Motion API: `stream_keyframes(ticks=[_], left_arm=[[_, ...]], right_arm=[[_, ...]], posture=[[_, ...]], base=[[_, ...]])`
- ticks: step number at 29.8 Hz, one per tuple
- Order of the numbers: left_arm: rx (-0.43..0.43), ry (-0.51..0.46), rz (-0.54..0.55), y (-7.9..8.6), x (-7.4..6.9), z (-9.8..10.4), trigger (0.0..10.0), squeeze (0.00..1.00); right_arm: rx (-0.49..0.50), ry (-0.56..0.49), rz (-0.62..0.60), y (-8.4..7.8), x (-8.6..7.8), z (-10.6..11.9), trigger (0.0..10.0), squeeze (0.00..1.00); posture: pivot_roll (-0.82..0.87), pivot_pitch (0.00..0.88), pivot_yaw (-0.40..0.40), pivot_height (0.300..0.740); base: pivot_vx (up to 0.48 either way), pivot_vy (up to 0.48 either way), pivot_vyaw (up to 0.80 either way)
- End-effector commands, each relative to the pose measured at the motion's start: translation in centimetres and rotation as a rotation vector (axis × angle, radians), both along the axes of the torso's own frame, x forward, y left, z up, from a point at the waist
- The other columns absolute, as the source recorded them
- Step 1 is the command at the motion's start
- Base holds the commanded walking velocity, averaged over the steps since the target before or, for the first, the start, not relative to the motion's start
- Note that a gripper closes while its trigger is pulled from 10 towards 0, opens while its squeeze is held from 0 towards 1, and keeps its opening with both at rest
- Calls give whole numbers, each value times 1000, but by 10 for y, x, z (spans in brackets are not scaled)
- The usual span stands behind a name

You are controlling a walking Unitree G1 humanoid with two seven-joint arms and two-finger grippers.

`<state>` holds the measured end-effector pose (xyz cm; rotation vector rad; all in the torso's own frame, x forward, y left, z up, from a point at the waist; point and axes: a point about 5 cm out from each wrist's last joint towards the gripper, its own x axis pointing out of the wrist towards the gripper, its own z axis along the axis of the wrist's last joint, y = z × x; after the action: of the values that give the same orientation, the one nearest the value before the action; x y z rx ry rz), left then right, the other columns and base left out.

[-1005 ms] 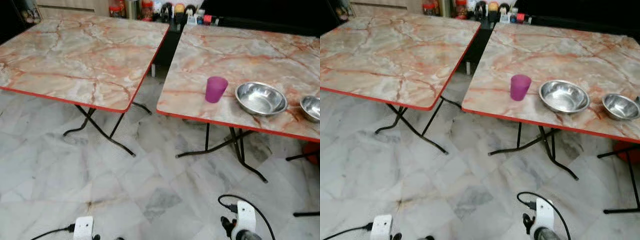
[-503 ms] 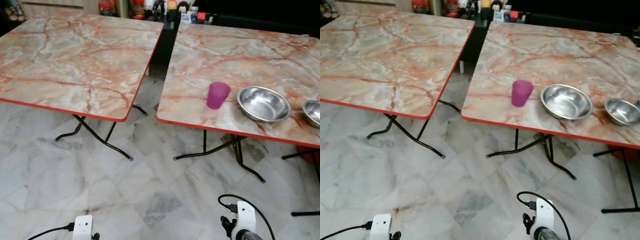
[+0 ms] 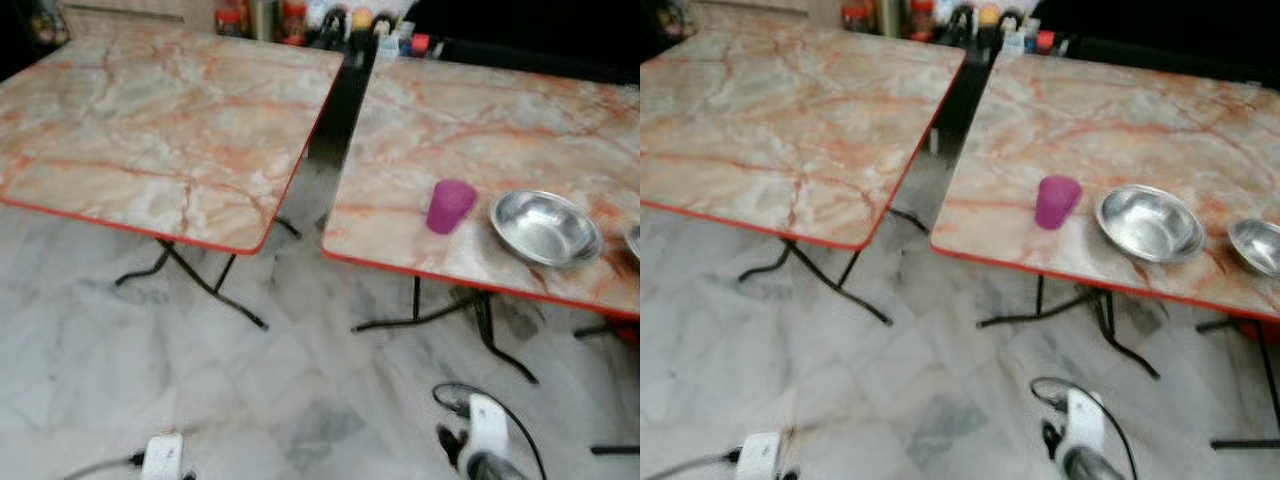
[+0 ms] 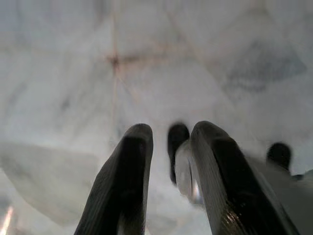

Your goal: Setting the table

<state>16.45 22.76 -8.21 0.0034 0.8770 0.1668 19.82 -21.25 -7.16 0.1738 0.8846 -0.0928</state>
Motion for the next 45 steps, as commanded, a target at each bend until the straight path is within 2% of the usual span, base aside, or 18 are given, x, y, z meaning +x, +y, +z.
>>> stream_keyframes(ticks=[1,29,45], left_arm=[[-20,7,1,-7,-2,-2,10000,0],[-23,7,-3,-8,-2,-3,10000,0],[-47,3,-20,-9,-1,-2,10000,0]], right_arm=[[-19,25,-15,-9,-8,-3,10000,0],[-22,26,-13,-9,-8,-2,10000,0],[-22,23,-15,-9,-8,-2,10000,0]], posture=[[-5,123,-50,740],[-5,128,-51,740],[-5,127,-51,740]], base=[[289,0,0],[307,0,0],[0,0,0]])
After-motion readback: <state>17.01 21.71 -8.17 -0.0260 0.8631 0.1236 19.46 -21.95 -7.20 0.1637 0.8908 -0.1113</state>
